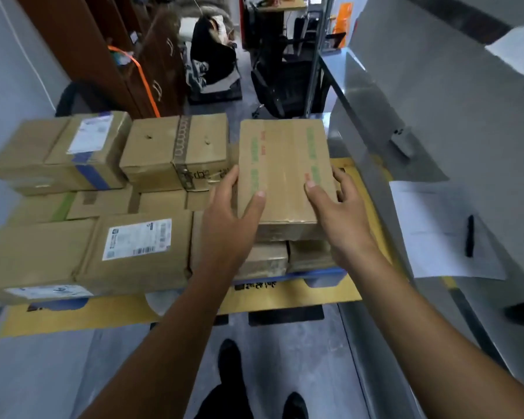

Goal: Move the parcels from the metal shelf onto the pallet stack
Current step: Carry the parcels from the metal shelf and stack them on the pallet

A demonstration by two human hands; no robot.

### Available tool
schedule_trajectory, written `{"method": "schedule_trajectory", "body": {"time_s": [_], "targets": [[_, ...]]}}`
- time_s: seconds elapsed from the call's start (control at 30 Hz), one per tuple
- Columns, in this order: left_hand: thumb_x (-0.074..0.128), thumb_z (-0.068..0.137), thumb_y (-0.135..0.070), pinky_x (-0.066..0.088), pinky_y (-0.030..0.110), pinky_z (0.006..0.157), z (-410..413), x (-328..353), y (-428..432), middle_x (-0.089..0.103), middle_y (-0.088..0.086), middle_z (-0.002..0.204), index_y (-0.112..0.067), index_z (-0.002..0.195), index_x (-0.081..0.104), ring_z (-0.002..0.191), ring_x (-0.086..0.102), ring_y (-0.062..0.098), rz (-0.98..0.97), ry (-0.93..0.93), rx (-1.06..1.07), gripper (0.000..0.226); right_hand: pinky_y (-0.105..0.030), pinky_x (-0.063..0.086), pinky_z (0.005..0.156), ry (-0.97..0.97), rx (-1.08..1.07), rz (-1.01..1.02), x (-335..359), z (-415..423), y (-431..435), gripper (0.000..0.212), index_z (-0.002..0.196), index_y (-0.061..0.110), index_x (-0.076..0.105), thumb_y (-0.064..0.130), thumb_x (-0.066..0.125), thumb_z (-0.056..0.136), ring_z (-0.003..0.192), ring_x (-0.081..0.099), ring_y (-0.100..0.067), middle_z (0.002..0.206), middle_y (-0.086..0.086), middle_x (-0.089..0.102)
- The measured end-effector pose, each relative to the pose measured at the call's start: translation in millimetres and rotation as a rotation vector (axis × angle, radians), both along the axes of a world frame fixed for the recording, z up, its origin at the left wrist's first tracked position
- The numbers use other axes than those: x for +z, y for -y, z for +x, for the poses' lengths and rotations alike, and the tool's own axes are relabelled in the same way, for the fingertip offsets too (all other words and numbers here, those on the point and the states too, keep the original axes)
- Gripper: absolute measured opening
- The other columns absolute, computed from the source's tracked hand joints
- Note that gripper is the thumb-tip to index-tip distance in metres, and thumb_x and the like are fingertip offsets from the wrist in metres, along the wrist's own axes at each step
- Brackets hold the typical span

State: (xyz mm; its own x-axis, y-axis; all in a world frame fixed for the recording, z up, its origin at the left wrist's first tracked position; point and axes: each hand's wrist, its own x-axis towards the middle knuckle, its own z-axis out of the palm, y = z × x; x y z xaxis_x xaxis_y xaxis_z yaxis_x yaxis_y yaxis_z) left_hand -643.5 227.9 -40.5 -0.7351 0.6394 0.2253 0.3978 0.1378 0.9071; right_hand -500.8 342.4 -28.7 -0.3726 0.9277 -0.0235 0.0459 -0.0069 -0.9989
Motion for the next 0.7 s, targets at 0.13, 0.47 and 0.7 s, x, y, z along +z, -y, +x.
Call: {"method": "schedule_trajectory", "body": {"time_s": [0.13,0.47,0.7], "targets": [[0.057,0.094,-0.054,0.038,0.025,0.106,-62.0,-2.4,-26.6,0.052,-0.007,0.149,-0.027,0.151,0.048,0.127,0.045,-0.005,-0.029,-0.100,0.020,0.064,-0.038,0.061,0.097,0.025,-0.027,0.007,-5.2,-46.1,-41.2,0.035,0.124,0.044,0.063,0.039,0.078,0.092,0.108,0.073,-0.007,0.121,0.009,0.075],[0.056,0.097,-0.051,0.043,0.045,0.115,-140.7,-9.0,-94.4,0.056,0.002,0.144,-0.015,0.146,0.053,0.135,0.049,0.016,-0.154,-0.293,-0.099,0.061,-0.020,0.059,0.080,0.088,-0.058,0.006,-15.1,-109.3,-118.9,0.030,0.115,0.047,0.064,0.034,0.078,0.092,0.102,0.075,-0.003,0.110,0.018,0.077],[0.054,0.094,-0.054,0.037,0.051,0.118,-144.4,-21.0,-110.8,0.058,0.009,0.145,-0.010,0.145,0.055,0.137,0.050,0.026,-0.359,-0.286,-0.043,0.067,-0.007,0.052,0.072,0.134,0.031,-0.021,-32.7,-131.2,-144.2,0.039,0.130,0.033,0.060,0.023,0.077,0.096,0.092,0.069,0.013,0.094,0.037,0.073]]}}
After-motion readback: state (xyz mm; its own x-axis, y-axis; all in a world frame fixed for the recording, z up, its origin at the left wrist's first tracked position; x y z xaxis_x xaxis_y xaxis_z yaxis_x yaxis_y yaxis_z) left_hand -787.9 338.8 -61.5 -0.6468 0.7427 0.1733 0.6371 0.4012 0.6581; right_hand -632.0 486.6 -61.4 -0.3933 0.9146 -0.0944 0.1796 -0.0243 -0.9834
